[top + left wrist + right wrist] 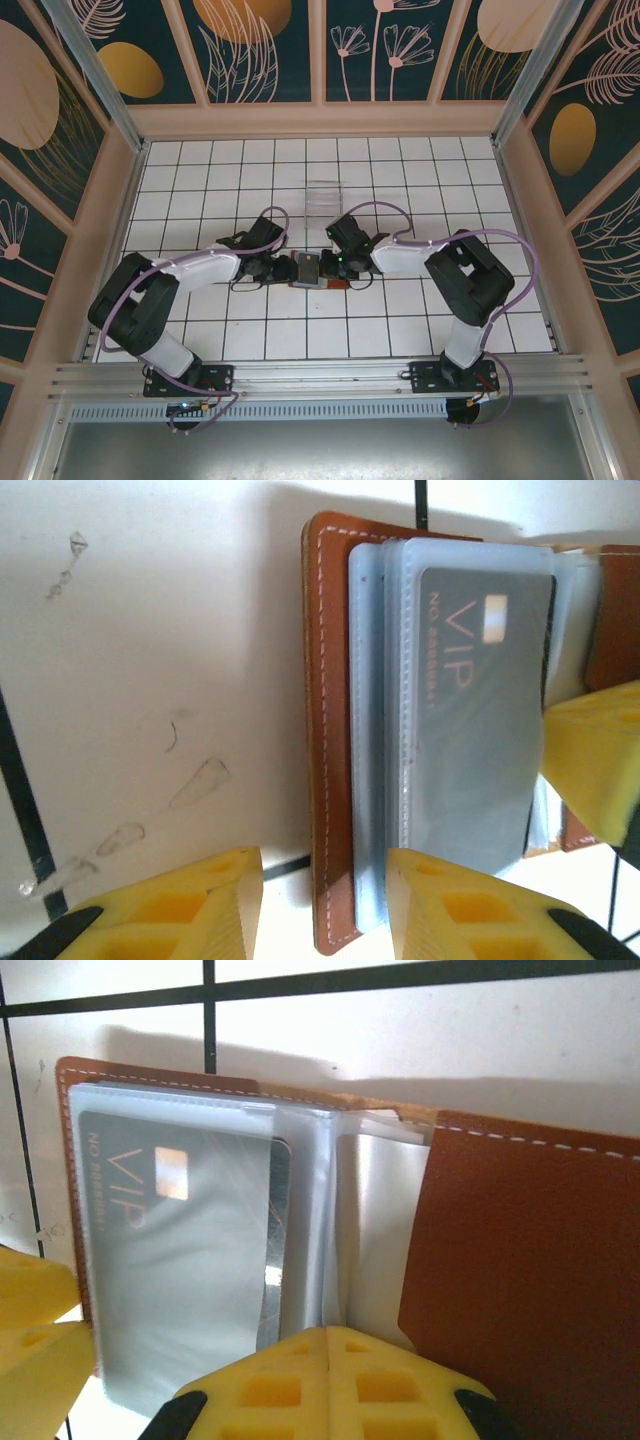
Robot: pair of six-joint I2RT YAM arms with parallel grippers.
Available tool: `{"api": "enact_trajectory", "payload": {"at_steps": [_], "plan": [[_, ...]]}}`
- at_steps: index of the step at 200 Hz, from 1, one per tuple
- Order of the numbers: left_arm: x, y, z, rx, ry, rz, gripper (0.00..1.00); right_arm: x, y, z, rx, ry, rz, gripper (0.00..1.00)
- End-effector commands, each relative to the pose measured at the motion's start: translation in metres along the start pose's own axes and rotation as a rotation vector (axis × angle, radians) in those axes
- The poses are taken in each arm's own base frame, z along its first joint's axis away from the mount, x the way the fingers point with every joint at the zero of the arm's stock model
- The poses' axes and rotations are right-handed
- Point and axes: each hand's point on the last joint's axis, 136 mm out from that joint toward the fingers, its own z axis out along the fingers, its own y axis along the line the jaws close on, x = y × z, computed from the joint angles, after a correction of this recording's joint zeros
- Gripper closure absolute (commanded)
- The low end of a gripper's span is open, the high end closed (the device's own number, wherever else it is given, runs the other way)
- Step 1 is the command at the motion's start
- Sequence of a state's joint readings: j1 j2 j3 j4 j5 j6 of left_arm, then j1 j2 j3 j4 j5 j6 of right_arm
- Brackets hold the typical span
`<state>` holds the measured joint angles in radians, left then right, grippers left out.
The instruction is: Take the credit cards out of the card holder
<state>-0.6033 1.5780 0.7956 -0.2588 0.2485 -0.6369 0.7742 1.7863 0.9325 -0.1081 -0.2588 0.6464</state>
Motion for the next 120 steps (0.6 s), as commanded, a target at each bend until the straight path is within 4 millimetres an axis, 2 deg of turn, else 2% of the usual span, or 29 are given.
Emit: {"api": "enact_trajectory", "payload": {"at_steps": [1, 44, 69, 120], "plan": [[0.001, -0.008, -0.012, 0.021, 0.002, -0.017, 0.61, 0.059, -0.039, 0.005, 0.135, 0.179, -0.039, 0.94], [-0.008, -0.016, -0.017, 0.028, -0.014, -0.014, 0.6, 0.058, -0.037, -0.006, 0.125, 0.182, -0.071, 0.95], [-0.01, -0.021, -0.016, 0.045, -0.003, -0.012, 0.6, 0.061, -0.028, -0.01, 0.094, 0.197, -0.055, 0.96], [-0.007, -0.015, -0.006, 0.027, 0.008, -0.015, 0.61, 0.052, -0.014, -0.014, 0.066, 0.145, 0.043, 0.95]]}}
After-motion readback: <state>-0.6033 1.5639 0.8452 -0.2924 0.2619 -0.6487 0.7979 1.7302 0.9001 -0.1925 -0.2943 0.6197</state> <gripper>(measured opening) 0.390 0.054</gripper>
